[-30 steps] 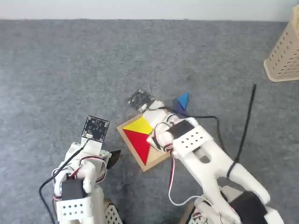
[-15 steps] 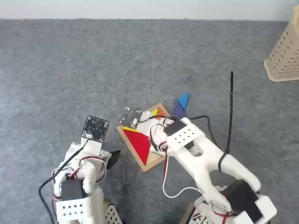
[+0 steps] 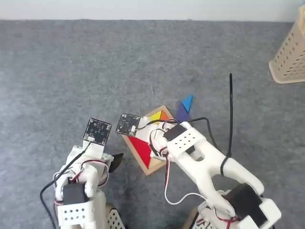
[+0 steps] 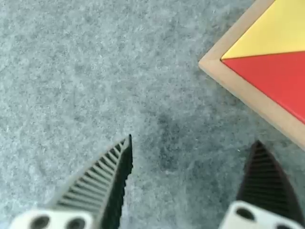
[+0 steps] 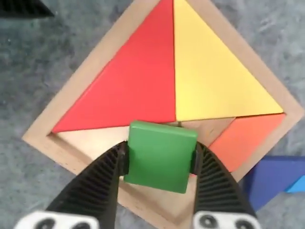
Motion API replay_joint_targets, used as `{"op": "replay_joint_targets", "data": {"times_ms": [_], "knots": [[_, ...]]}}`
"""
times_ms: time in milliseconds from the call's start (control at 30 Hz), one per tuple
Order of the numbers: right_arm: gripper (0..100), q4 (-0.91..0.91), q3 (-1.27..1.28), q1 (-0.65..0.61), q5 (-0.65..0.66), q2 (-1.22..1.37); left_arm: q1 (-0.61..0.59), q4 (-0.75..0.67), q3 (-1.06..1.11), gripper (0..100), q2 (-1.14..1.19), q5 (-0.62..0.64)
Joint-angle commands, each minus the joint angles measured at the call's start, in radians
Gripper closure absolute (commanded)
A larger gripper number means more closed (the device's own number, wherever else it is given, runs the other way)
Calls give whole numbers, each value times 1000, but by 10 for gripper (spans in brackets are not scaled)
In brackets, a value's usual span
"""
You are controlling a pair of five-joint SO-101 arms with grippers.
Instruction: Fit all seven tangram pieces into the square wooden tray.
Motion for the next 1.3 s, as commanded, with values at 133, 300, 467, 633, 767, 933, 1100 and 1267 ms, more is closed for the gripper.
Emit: {"op": "replay_joint_targets", "data": {"times_ms": [133, 300, 467, 633, 767, 933, 1100, 1267], "knots": [[854, 58, -6, -7, 21, -15, 5, 0, -5, 647, -14, -5], [821, 59, -6, -7, 21, -15, 5, 0, -5, 647, -14, -5], [742, 59, -5, -7, 18, -15, 5, 0, -5, 647, -14, -5], [742, 59, -5, -7, 20, -16, 5, 0, -5, 647, -14, -5], [791, 59, -5, -5, 18, -16, 5, 0, -5, 647, -14, -5], [854, 96, -5, 5, 14, -87, 5, 0, -5, 647, -14, -5], [857, 170, -3, 35, -14, -232, 5, 0, -5, 647, -14, -5], [891, 137, -3, 124, -133, -269, 5, 0, -5, 647, -14, -5]]}}
